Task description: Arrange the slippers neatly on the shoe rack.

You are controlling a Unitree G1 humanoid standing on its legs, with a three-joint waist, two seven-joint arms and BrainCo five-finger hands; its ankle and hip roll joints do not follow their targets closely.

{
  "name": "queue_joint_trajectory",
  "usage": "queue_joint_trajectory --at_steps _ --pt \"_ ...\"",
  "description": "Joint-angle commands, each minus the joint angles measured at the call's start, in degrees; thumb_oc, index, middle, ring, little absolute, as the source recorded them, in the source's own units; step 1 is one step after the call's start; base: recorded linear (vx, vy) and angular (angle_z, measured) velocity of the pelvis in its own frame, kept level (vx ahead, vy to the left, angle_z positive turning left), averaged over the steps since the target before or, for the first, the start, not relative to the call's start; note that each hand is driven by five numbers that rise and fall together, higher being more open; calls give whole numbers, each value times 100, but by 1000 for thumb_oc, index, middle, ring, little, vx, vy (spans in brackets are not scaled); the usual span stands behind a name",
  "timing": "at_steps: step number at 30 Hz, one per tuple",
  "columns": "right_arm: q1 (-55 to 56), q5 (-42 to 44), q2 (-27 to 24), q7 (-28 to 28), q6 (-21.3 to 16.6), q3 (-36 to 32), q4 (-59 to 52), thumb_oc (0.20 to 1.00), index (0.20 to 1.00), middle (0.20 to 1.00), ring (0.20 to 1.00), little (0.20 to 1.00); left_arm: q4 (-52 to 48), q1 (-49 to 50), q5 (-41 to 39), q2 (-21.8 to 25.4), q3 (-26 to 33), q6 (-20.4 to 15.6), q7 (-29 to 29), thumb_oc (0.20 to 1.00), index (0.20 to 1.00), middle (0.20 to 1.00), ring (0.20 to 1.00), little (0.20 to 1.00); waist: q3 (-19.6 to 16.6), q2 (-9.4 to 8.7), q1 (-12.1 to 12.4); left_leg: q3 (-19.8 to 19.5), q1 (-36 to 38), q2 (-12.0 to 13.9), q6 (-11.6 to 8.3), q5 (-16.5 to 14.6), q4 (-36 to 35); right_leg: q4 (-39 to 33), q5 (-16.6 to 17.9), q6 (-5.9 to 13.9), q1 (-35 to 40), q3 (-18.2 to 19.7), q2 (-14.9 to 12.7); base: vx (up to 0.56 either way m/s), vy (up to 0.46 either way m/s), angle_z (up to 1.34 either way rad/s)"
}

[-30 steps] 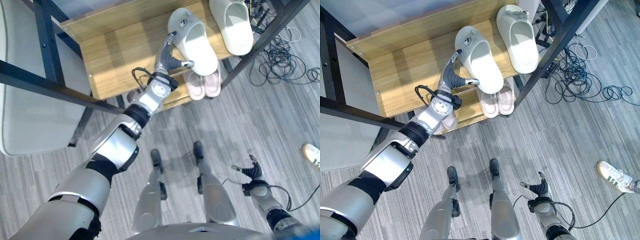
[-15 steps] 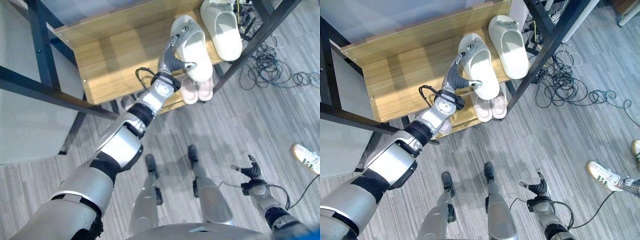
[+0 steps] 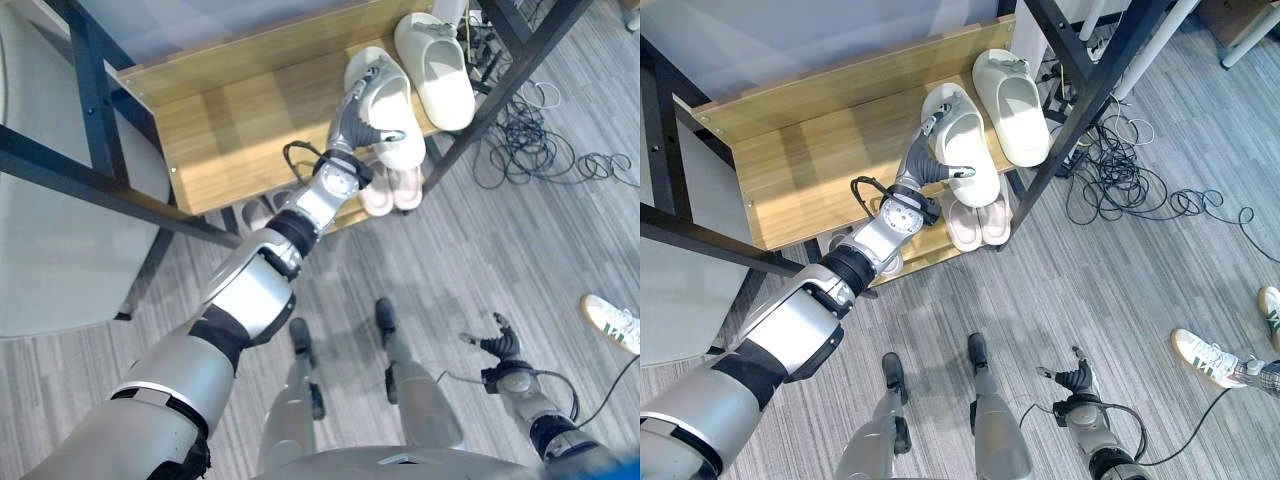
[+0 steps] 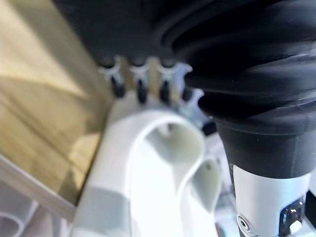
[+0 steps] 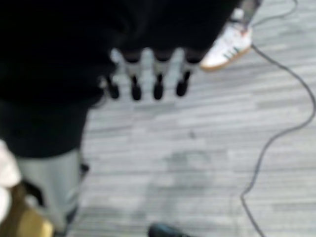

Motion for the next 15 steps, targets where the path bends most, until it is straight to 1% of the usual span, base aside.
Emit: queue_joint_trajectory --at_steps 1,2,4,6,7,8,9,10,11,12,13,14,15 --pt "-9 178 -426 -8 -136 -125 -134 1000 1000 1000 1000 1000 27 -667 241 -22 369 -277 116 1000 1000 1000 1000 1000 434 360 60 -390 -146 360 -430 -202 39 861 -936 310 -412 -10 -291 36 -89 -5" --pt "67 207 -396 43 -113 -180 -206 1000 1000 1000 1000 1000 -249 -330 282 -35 457 -317 157 1000 1000 1000 1000 1000 404 381 92 -376 -71 412 -437 -220 135 1084 -1093 250 -399 23 -238 44 -118 -5" --pt "119 209 -377 73 -111 -196 -256 1000 1000 1000 1000 1000 -597 32 313 22 496 -377 185 1000 1000 1000 1000 1000 376 375 137 -394 -19 493 -445 -283 305 1296 -1272 178 -367 38 -150 47 -178 -7" --pt "127 222 -325 89 -112 -216 -286 1000 1000 1000 1000 1000 -910 392 412 115 495 -409 165 1000 1000 1000 1000 1000 368 327 184 -437 -4 622 -433 -346 615 1483 -1444 81 -294 9 -40 35 -240 -10" --pt "191 225 -308 91 -139 -228 -337 1000 1000 1000 1000 1000 -1032 587 491 174 463 -404 149 1000 1000 1000 1000 1000 396 273 193 -459 -23 686 -405 -413 890 1596 -1518 19 -247 -27 17 18 -187 -3" --pt "191 225 -308 91 -139 -227 -337 1000 1000 1000 1000 1000 -1032 588 491 174 463 -404 149 1000 1000 1000 1000 1000 397 273 193 -460 -24 686 -405 -414 892 1596 -1519 19 -247 -28 17 54 -300 8" --pt "238 305 -361 34 -179 -344 -408 1000 1000 1000 1000 1000 -1289 848 607 152 404 -395 101 1000 1000 1000 1000 1000 525 196 200 -446 -90 705 -305 -540 1489 1701 -1666 -80 8 -148 19 37 -194 12" --pt "236 305 -360 34 -179 -344 -408 1000 1000 1000 1000 1000 -1290 848 607 153 404 -394 101 1000 1000 1000 1000 1000 509 202 195 -456 -115 707 -306 -527 1486 1687 -1650 -82 -7 -155 22 64 -268 9" --pt "259 336 -402 15 -171 -398 -411 1000 1000 1000 1000 1000 -1350 954 648 81 372 -400 70 1000 1000 1000 1000 1000 558 182 181 -315 -152 732 -246 -554 1749 1705 -1729 -126 157 -246 -3 87 -105 13" --pt "224 393 -477 -9 -135 -449 -366 1000 1000 1000 1000 1000 -1412 1019 623 34 370 -423 76 1000 1000 1000 1000 1000 540 168 213 -138 -208 566 -135 -646 1873 1605 -1746 -150 403 -356 -9 90 -103 44" --pt "223 393 -477 -9 -135 -449 -365 1000 1000 1000 1000 1000 -1412 1019 623 34 370 -423 76 1000 1000 1000 1000 1000 545 166 213 -135 -201 565 -134 -647 1873 1604 -1746 -148 408 -354 -11 107 -2 50" --pt "181 404 -480 -12 -117 -423 -317 1000 1000 1000 1000 1000 -1409 1054 621 64 368 -406 96 1000 1000 1000 1000 1000 509 202 331 -279 -404 242 -101 -643 1819 1561 -1719 -117 490 -391 15 105 22 48" --pt "161 455 -456 -63 -142 -472 -291 1000 1000 1000 1000 1000 -1534 1033 728 121 325 -368 89 1000 1000 1000 1000 1000 460 239 494 -532 -913 -109 -153 -306 1507 1505 -1705 -126 587 -440 102 105 21 23"
